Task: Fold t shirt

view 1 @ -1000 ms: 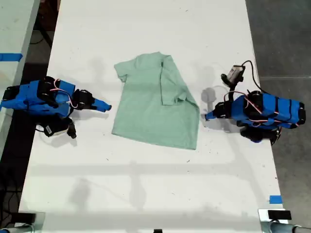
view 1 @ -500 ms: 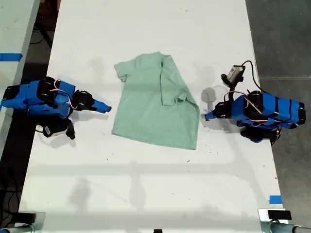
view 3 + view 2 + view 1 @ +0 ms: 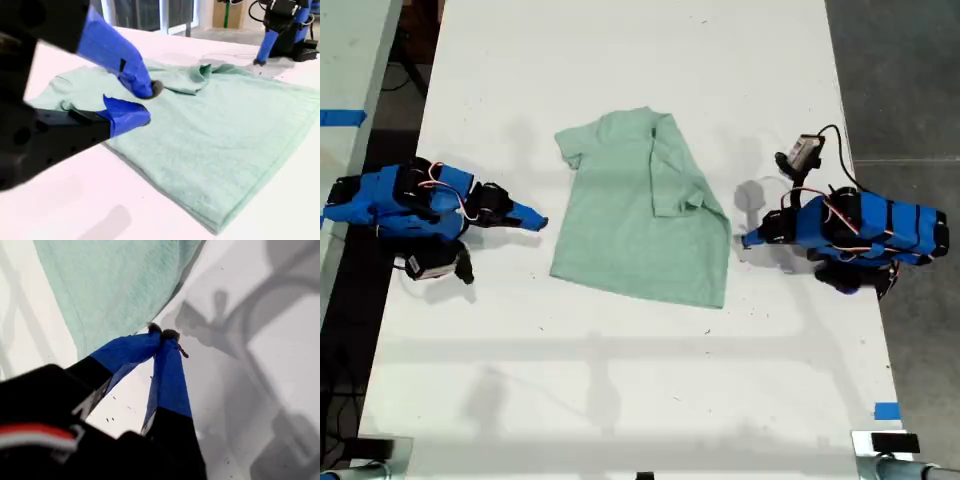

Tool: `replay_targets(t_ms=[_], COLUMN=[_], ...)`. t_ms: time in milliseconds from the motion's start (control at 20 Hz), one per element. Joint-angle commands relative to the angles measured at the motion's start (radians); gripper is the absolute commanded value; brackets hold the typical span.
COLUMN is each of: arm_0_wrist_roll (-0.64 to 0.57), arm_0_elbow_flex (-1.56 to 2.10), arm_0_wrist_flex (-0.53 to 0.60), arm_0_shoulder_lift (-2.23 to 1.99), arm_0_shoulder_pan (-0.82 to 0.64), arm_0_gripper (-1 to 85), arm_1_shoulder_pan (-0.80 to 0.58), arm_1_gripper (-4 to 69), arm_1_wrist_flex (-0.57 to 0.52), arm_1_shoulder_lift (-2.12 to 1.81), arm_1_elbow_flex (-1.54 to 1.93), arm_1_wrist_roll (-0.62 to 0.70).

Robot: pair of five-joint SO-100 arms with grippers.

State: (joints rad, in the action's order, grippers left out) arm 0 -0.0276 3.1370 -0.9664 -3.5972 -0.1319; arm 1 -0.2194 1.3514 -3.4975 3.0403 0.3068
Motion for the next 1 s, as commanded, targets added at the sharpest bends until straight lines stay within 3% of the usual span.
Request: replay_targets(t_ms=[0,100,250,450,550,600,650,700,800,950], arm_0_wrist_roll=[-0.155,-0.132,-0.121,-0.1,-0.083,-0.064,-0.064,-0.064,-0.066,-0.067], arm_0_elbow_flex=[-0.029,0.069,0.069,0.074,0.077,0.081,0.083,0.083,0.083,0.083], arm_0_wrist_flex=[0.064,0.04,0.018,0.014,0.014,0.017,0.018,0.014,0.014,0.014], arm_0_shoulder_lift=[-0.006,-0.006,-0.006,-0.006,-0.006,-0.006,-0.006,-0.006,-0.006,-0.006], arm_0_shoulder_pan=[-0.095,-0.155,-0.132,-0.13,-0.126,-0.114,-0.106,-0.104,-0.107,-0.11], arm_0_gripper=[0.3,0.0,0.0,0.0,0.0,0.0,0.0,0.0,0.0,0.0], arm_1_shoulder_pan=[0.005,-0.002,0.002,0.017,0.026,0.035,0.035,0.029,0.032,0.052], arm_1_gripper=[0.6,0.6,1.3,9.5,11.0,10.3,1.9,-0.7,-0.6,11.8], arm_1_wrist_flex=[-0.002,0.003,0.008,0.002,0.046,0.046,0.04,0.035,0.035,0.034], arm_1_shoulder_lift=[-0.011,-0.011,-0.011,-0.011,-0.011,-0.011,-0.011,-0.011,-0.011,-0.011], arm_1_elbow_flex=[0.046,0.046,0.04,0.04,0.035,0.035,0.035,0.04,0.04,0.041], arm_1_wrist_roll=[-0.008,-0.015,0.0,0.041,-0.031,-0.043,-0.034,-0.041,-0.028,-0.011])
